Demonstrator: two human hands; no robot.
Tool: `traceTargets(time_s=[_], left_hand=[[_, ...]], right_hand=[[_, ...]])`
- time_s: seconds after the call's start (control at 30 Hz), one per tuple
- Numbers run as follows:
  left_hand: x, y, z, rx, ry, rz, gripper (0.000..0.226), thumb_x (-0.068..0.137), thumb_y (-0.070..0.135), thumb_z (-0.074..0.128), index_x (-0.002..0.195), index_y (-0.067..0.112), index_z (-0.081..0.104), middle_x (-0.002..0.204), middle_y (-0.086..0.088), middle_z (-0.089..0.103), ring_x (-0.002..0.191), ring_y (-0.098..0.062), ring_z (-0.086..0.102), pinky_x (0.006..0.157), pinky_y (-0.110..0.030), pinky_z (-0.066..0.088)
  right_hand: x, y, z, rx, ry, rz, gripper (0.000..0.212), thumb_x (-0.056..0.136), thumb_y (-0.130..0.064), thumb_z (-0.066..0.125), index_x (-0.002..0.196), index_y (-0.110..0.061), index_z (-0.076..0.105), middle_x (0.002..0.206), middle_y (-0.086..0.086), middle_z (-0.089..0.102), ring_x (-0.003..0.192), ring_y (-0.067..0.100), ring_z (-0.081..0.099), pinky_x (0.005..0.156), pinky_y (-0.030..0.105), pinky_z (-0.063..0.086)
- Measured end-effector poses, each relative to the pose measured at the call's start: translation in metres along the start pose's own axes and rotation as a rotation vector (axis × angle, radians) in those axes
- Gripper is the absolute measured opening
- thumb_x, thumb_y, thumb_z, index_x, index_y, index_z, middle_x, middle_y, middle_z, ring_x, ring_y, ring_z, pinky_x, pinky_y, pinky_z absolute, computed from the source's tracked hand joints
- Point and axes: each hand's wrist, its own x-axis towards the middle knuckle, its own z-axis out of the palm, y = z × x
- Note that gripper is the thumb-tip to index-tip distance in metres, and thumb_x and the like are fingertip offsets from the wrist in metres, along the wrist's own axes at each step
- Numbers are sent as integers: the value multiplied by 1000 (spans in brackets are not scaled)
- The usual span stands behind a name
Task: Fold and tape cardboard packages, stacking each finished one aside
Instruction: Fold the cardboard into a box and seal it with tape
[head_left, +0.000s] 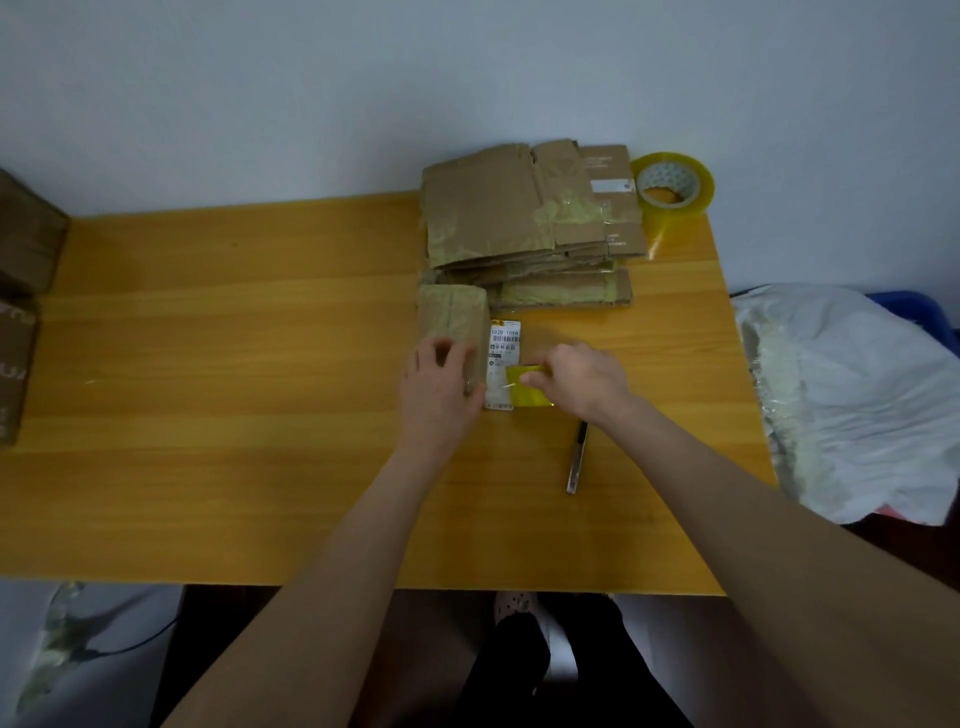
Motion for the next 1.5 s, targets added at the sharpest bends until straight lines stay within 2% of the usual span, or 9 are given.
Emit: traceTargets(time_s=[0.23, 0.37, 0.53, 0.73, 0.87, 1.03, 1.13, 1.3, 1.5], left_hand=[[-4, 8, -3, 113, -3, 57, 49, 88, 26, 65, 133, 11, 53, 132, -16, 49, 120, -33, 47, 99, -45, 44], [-3, 12, -7, 126, -44, 20, 49, 93, 31, 57, 138, 15, 48, 140, -11, 44, 126, -28, 41, 101, -39, 42], [-2, 13, -8, 125, -50, 24, 49, 93, 36, 55, 138, 18, 46, 139, -9, 43, 125, -26, 41, 99, -36, 42], [-2, 8, -5, 120, -33, 31, 45, 94, 36, 53, 135, 18, 50, 139, -9, 44, 123, -27, 43, 100, -40, 43], [-3, 7, -8, -66, -22, -2, 34, 96, 29, 50, 126, 17, 60, 137, -9, 47, 124, -27, 42, 102, -43, 41], [-6, 18, -19, -337, 150, 42, 25, 94, 25, 57, 108, 11, 71, 116, -6, 62, 110, -21, 54, 92, -34, 45], [-6, 34, -19, -451, 33, -31, 28, 95, 28, 56, 92, 6, 73, 98, -4, 65, 93, -17, 58, 77, -28, 41], [-14, 27, -22, -484, 185, -115, 24, 96, 22, 54, 81, 6, 65, 75, -3, 56, 73, -18, 51, 62, -26, 33], [-20, 16, -1, -357, 170, -121, 28, 95, 14, 55, 116, 0, 65, 120, -10, 65, 110, -21, 61, 95, -26, 44]], right_hand=[[-1, 13, 12, 200, 169, 81, 38, 97, -42, 49, 130, -23, 55, 135, 9, 46, 129, 28, 37, 99, 41, 39], [-23, 40, 27, 437, 375, 360, 28, 98, -37, 50, 111, -14, 57, 119, 11, 53, 102, 33, 56, 76, 38, 45], [-51, 41, 77, 349, -5, 455, 44, 85, -55, 62, 76, -15, 45, 72, 1, 52, 66, 20, 52, 49, 29, 34], [-44, 45, 98, 459, 76, 518, 28, 90, -26, 59, 70, -6, 60, 66, 6, 60, 58, 21, 56, 49, 28, 43], [-53, 35, 70, 792, 361, 272, 28, 94, -13, 55, 67, -19, 57, 61, -2, 61, 52, -1, 58, 48, 12, 39], [-45, -8, 35, 916, 261, -60, 30, 96, -10, 55, 69, -24, 58, 64, 1, 60, 45, -3, 52, 52, 16, 41], [-39, -24, 37, 893, 216, -116, 28, 96, -8, 54, 68, -10, 57, 56, -1, 55, 43, -2, 54, 50, 17, 43], [-16, -8, 12, 435, 374, 20, 26, 92, -37, 61, 106, -17, 69, 102, 3, 69, 92, 17, 63, 80, 34, 52], [21, -15, -7, -78, 62, -130, 54, 98, -47, 42, 147, -25, 34, 148, 7, 41, 138, 26, 34, 113, 44, 26]])
